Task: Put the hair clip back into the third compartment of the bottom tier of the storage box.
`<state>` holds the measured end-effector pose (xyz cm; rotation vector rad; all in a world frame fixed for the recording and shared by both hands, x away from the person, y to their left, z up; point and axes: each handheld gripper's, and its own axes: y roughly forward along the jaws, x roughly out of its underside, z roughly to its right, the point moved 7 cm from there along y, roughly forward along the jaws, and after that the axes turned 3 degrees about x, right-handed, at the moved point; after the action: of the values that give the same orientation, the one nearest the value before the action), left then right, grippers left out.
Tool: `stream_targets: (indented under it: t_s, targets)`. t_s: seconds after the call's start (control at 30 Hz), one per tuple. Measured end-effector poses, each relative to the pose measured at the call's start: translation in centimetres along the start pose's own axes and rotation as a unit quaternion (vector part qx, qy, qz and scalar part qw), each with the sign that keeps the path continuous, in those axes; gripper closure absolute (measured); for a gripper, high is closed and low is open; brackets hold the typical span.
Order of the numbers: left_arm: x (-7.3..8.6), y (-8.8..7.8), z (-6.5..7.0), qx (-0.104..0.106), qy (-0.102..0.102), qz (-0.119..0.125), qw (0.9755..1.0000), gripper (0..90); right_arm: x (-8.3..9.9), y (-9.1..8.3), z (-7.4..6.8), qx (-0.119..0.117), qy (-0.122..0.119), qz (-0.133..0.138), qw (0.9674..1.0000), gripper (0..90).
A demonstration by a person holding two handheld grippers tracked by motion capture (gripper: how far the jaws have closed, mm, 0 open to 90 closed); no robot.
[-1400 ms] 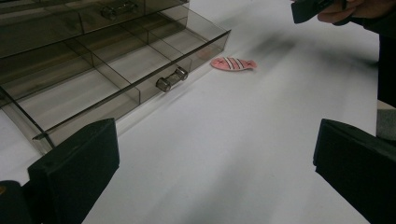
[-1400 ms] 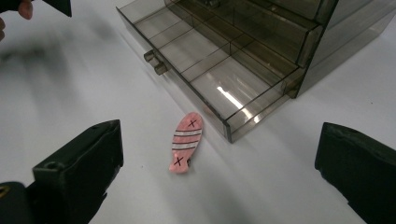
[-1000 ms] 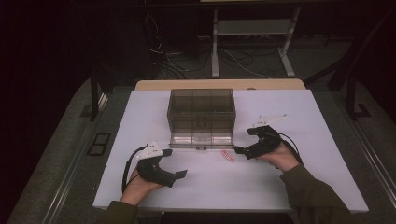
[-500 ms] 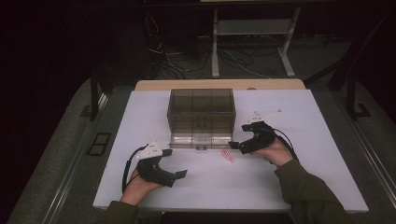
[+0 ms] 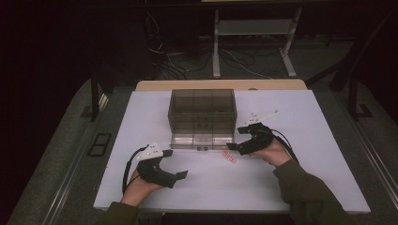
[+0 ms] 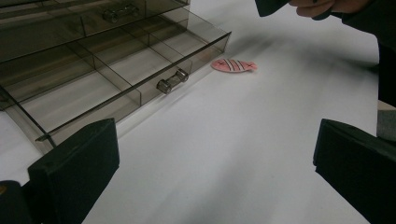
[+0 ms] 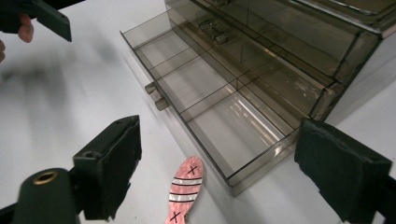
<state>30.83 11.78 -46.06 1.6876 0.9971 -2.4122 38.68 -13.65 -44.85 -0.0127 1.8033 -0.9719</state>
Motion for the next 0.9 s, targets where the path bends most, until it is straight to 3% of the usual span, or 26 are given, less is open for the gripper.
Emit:
stream_targets:
  t_s: [0.9]
  targets:
    - [0.0,-0.1,0.0,-0.003,0.002,-0.001,1.0,0.0,1.0,0.2,-1.7,-0.033,-0.029,-0.029,0.9986,51.7]
